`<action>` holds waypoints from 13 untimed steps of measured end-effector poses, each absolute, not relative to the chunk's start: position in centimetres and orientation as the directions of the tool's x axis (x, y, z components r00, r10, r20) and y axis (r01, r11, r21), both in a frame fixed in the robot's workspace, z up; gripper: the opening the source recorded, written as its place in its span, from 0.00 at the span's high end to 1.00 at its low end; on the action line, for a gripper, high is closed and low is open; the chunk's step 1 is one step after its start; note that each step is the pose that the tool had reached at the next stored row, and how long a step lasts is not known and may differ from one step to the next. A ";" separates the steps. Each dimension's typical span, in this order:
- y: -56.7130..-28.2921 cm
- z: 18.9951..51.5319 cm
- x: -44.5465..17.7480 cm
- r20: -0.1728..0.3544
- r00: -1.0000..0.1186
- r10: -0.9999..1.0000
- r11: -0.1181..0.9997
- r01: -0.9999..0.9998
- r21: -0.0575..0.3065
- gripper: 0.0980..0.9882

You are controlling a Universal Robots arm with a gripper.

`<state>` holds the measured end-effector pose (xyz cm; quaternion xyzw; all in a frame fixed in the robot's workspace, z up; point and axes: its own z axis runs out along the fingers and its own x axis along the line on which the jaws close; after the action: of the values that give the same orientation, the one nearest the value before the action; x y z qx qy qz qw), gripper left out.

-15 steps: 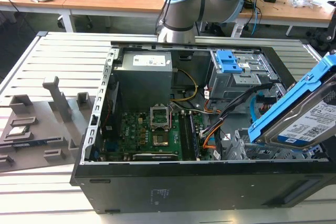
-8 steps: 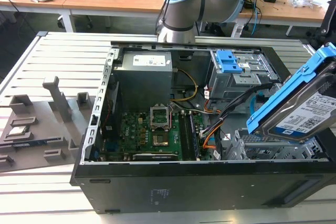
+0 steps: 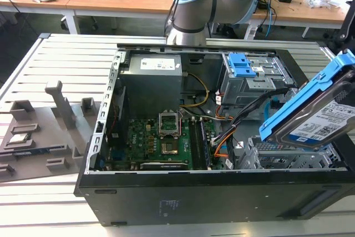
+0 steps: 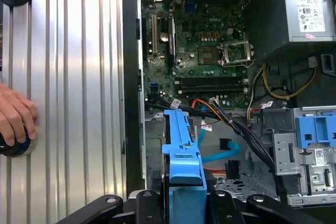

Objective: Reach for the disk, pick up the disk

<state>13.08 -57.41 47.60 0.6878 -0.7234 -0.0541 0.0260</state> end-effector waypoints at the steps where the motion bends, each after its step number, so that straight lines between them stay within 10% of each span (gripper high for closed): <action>1: -57.4 47.4 13.1 -0.037 -0.053 -0.998 0.048 -0.992 0.114 0.70; 13: -55.4 46.1 13.5 -0.037 0.002 -0.999 -0.006 -0.993 0.115 0.70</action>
<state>13.49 -55.37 46.10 0.7073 -0.7043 -0.0536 0.0277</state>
